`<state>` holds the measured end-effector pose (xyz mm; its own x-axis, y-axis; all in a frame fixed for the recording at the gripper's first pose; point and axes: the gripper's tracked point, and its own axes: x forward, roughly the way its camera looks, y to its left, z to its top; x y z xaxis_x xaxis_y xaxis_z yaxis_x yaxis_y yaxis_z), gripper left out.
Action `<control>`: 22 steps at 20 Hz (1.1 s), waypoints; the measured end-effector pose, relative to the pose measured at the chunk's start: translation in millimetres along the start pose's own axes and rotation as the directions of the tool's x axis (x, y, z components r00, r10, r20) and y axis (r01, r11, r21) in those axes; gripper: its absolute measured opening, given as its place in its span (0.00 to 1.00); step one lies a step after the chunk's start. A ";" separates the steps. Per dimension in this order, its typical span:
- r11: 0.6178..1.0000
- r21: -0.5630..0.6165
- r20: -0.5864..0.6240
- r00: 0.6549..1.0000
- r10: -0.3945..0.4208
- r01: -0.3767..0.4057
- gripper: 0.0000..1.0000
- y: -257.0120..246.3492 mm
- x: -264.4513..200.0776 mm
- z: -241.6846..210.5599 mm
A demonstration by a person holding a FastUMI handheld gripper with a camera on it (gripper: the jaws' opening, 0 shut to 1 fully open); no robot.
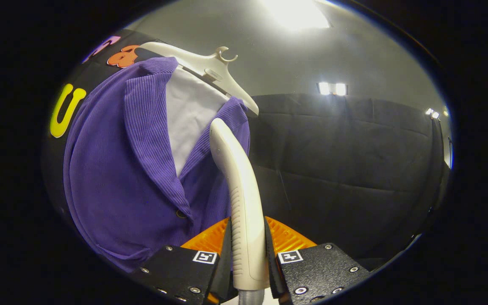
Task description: Iron the clothes twice with a garment steamer, once on the left side and once on the right side.
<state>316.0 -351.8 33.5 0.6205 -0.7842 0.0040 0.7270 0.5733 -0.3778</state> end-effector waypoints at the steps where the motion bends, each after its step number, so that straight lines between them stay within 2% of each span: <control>1: 1.000 -0.010 -0.008 1.000 -0.003 0.002 0.38 0.8 -2.6 -5.3; 5: 0.999 -0.047 -0.037 0.999 -0.006 0.004 0.38 5.3 0.9 -22.3; 17: 0.989 -0.143 -0.147 0.988 -0.041 0.020 0.38 4.7 -30.7 -98.9; 22: 0.988 -0.148 -0.188 0.980 -0.065 0.038 0.38 -2.3 -42.9 -125.8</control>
<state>250.8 -349.4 -82.2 0.5054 -0.8506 -0.1450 0.6982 0.5019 -0.5106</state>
